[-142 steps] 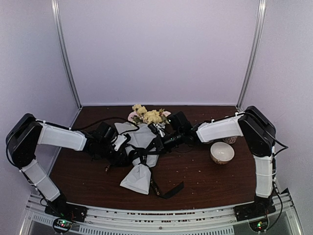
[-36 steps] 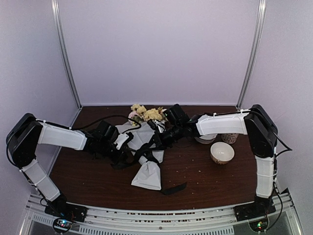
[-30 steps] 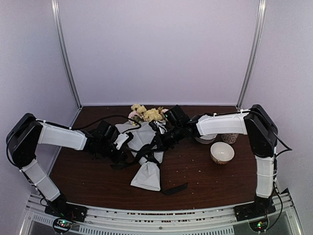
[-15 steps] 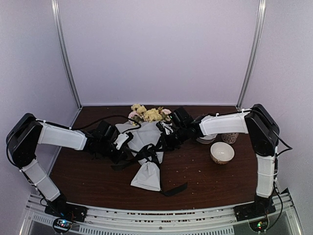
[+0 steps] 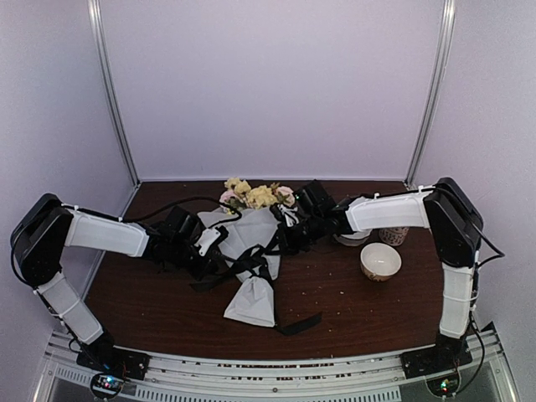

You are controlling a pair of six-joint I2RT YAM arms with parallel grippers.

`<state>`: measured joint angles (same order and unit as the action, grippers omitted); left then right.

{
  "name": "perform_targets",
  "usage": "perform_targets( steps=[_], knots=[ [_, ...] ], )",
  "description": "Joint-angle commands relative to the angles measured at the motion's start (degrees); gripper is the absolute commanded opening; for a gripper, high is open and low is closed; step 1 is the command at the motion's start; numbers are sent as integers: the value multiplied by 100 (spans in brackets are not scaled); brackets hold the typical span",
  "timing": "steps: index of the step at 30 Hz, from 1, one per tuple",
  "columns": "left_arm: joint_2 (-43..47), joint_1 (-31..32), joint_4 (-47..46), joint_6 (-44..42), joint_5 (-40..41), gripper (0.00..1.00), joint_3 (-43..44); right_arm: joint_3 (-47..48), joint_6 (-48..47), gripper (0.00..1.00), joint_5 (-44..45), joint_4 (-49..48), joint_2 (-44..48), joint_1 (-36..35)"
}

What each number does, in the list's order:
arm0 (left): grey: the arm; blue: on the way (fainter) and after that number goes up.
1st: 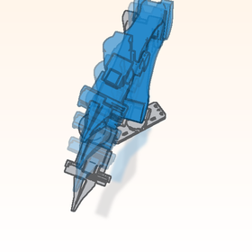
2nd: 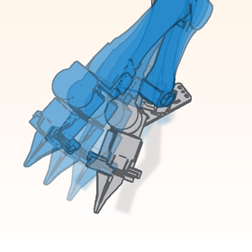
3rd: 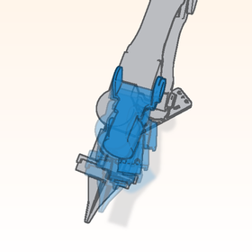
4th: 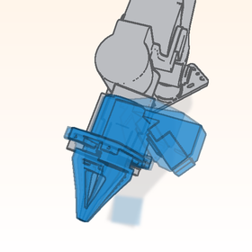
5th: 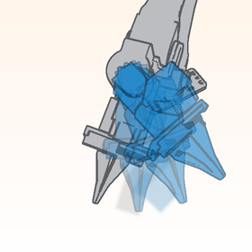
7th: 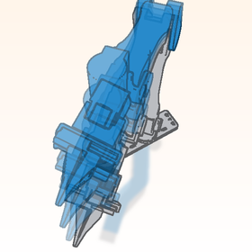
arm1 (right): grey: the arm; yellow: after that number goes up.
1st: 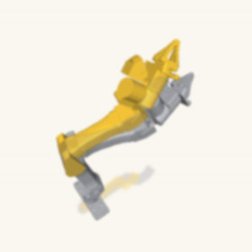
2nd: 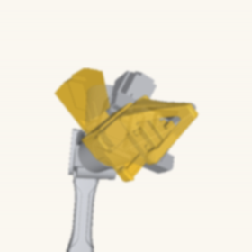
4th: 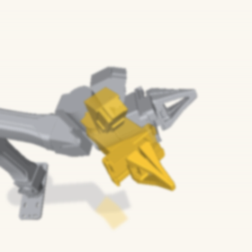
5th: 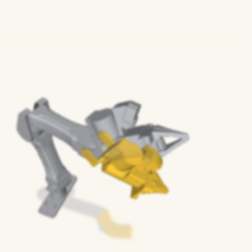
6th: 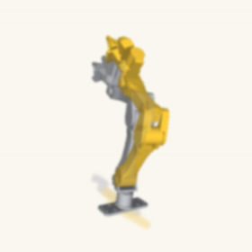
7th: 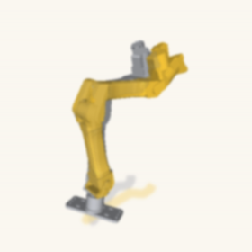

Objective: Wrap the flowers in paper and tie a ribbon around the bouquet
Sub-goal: Cross the half-tied ribbon over the folded bouquet.

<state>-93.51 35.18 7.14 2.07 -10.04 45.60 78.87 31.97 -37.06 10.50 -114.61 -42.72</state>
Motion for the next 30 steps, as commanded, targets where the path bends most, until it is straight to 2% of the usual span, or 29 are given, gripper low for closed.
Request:
perform_targets(
  steps=[1,5,9,16,24,30],
  knots=[
    [171,-37,-107,-35,63,0,-59,-139,-40,0,275,-68,407,123],
    [184,-41,-120,-40,55,0,-60,-128,-183,0,82,-56,395,124],
    [356,-38,-239,6,40,5,-162,-133,-276,11,-66,66,283,98],
    [412,-45,-292,-10,-34,6,-179,147,-558,20,-462,382,-100,-8],
    [377,-43,-274,-21,-66,6,-157,206,-520,18,-1007,250,-316,-77],
    [341,-39,-277,-12,-98,6,-149,21,-114,20,-1210,-312,-245,-70]
  ],
)
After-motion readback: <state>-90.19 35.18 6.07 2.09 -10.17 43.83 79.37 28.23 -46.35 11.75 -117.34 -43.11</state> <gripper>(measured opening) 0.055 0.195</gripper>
